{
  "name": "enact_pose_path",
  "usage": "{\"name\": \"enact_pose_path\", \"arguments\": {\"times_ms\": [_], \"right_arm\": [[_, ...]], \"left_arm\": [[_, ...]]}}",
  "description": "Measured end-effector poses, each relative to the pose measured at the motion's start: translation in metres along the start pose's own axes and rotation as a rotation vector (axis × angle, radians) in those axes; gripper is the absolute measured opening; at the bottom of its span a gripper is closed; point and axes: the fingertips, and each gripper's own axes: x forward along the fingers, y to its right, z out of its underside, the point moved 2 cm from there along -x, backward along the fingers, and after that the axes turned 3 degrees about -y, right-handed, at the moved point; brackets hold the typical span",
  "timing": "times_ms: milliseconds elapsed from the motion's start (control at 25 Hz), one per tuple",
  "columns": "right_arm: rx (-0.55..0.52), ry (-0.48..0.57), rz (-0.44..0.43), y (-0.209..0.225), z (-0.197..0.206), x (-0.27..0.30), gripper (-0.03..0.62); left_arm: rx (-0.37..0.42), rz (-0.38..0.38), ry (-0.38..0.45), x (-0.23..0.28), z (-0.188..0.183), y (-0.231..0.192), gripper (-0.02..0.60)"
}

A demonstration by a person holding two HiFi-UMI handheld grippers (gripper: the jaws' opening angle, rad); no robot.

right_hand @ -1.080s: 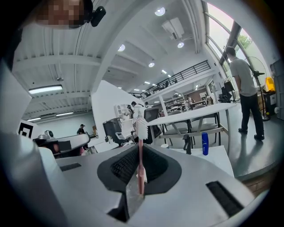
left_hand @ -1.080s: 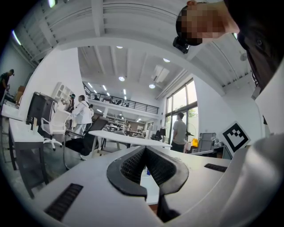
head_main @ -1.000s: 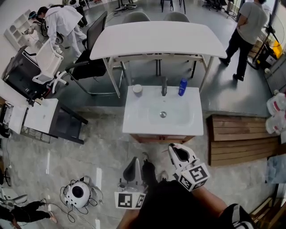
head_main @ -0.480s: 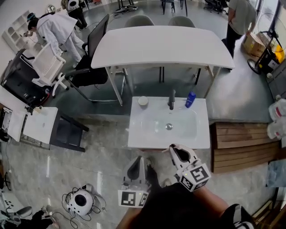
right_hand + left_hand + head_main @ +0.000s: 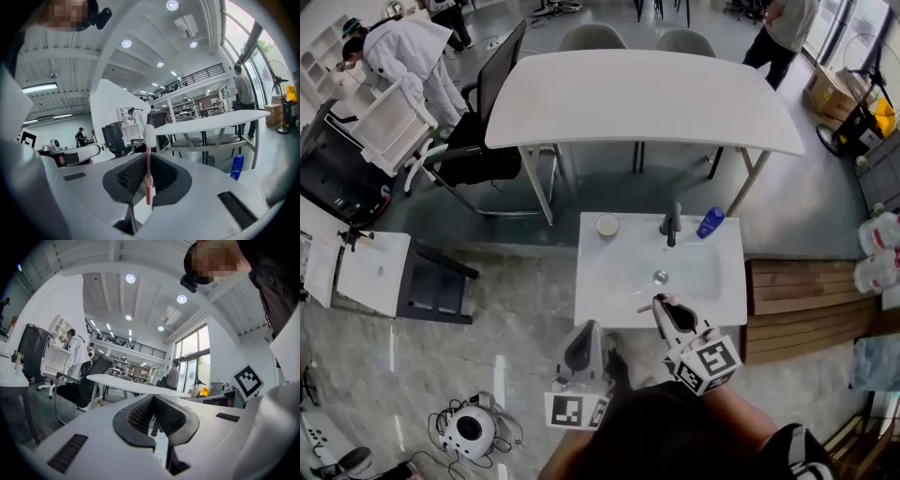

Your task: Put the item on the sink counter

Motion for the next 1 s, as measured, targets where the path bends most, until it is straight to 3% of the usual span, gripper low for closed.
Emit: {"name": "enact_pose_path", "arguments": {"times_ms": [240,640,1000], "right_arm": [[0.008,-0.011,0.012,0.007,-0.008,0.051,0.025],[0.017,-0.036,0.045,0.028,-0.009,0.122,0.025],[0.021,-0.057,0.075,0.045,-0.007,0.172,0.025]], "left_arm": [[-0.062,-0.002,-0.022,0.03,-0.001,-0.039,0.015],[-0.029,0.024,-0.023,0.07,-0.003,-0.084,0.015],[-0.101,0.034,-0.04,0.087,-0.006,-0.106,0.015]]}}
